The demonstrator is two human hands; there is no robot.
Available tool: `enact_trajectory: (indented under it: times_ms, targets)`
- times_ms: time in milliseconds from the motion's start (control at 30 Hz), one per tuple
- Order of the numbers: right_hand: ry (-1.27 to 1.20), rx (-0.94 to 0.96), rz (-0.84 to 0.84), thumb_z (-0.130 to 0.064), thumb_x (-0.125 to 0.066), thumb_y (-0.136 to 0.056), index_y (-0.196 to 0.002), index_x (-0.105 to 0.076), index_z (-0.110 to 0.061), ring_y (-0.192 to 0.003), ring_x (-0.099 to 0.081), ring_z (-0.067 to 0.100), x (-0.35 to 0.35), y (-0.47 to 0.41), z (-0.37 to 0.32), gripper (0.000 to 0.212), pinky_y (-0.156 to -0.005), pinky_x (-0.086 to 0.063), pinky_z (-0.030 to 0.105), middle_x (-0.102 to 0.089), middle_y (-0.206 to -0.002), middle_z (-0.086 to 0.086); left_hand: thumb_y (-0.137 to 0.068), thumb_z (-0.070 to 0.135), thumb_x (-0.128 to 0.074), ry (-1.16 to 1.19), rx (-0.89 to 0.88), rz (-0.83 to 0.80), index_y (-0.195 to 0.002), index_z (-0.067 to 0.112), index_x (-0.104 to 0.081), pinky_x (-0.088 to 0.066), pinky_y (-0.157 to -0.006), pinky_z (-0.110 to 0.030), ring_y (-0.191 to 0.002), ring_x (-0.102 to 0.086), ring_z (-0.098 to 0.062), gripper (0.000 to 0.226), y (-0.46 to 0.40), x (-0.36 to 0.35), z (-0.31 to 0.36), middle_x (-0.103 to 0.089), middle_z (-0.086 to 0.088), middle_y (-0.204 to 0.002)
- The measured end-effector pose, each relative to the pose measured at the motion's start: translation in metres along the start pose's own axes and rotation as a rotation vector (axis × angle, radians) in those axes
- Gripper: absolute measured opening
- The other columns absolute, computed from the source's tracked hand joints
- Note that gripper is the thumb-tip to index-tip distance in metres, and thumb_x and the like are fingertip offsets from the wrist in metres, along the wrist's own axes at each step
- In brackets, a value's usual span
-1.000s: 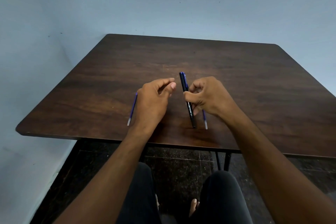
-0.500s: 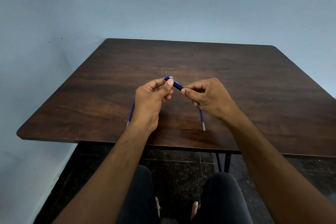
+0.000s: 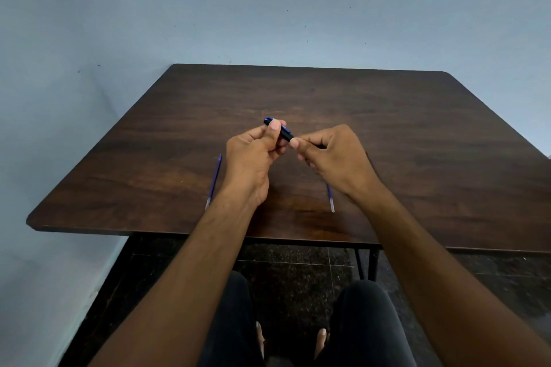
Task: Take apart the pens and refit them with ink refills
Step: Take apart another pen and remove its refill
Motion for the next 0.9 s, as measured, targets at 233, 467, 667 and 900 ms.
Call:
enact_trajectory:
  times_ms: [233,467,667,900]
  targets:
    - [0.294,0.218,0.086,-0.023,-0.065,-0.098,-0.072,-0.075,-0.009,-0.053,-0.048,0.015,0.007,0.005,-0.028,0.031,-0.050,-0.033,0.020,-0.058,-0.057,0.006,-0.098,0.006,-0.060,0.182,0.026,0.174,-0.079,0.001,-0.066,-0.053,-0.060,-0.022,-0.052,-0.053,-0.011,0.021,-0.008,0.001,0.021,-0.061,-0.008,-0.068]
    - [0.226,0.211,0.257,-0.020,-0.069,-0.096,-0.064,-0.064,0.002,-0.054,-0.051,0.029,0.032,0.020,-0.012,0.039,-0.054,-0.039,0.040,-0.058,-0.059,0.019,-0.096,0.014,-0.065,-0.006,-0.144,0.337,-0.080,0.007,-0.070,-0.056,-0.061,-0.022,-0.054,-0.058,-0.010,0.018,-0.031,0.063,0.082,-0.070,-0.003,-0.065]
    - [0.197,0.165,0.219,-0.022,-0.066,-0.097,-0.071,-0.066,0.006,-0.066,-0.060,0.038,0.019,0.011,-0.001,0.038,-0.058,-0.045,0.040,-0.066,-0.068,0.021,-0.096,0.011,-0.065,-0.107,-0.051,0.163,-0.083,0.002,-0.070,-0.052,-0.058,-0.021,-0.051,-0.050,-0.009,0.016,-0.023,0.034,0.018,-0.063,-0.008,-0.073]
    - [0.173,0.003,0.171,-0.023,-0.066,-0.097,-0.073,-0.072,-0.002,-0.058,-0.060,0.027,0.012,0.008,0.021,0.032,-0.061,-0.054,0.040,-0.071,-0.075,0.021,-0.078,0.019,-0.085,-0.390,0.026,0.012,-0.093,0.004,-0.076,-0.052,-0.057,-0.025,-0.052,-0.058,-0.009,0.023,-0.024,0.031,-0.006,-0.073,-0.007,-0.071]
Point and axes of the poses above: each hand's wrist, its own y-axis away from the middle knuckle, its own x-axis out of the back of the hand, z = x × y, the point moved 8 cm from there along -y, towards the middle knuckle
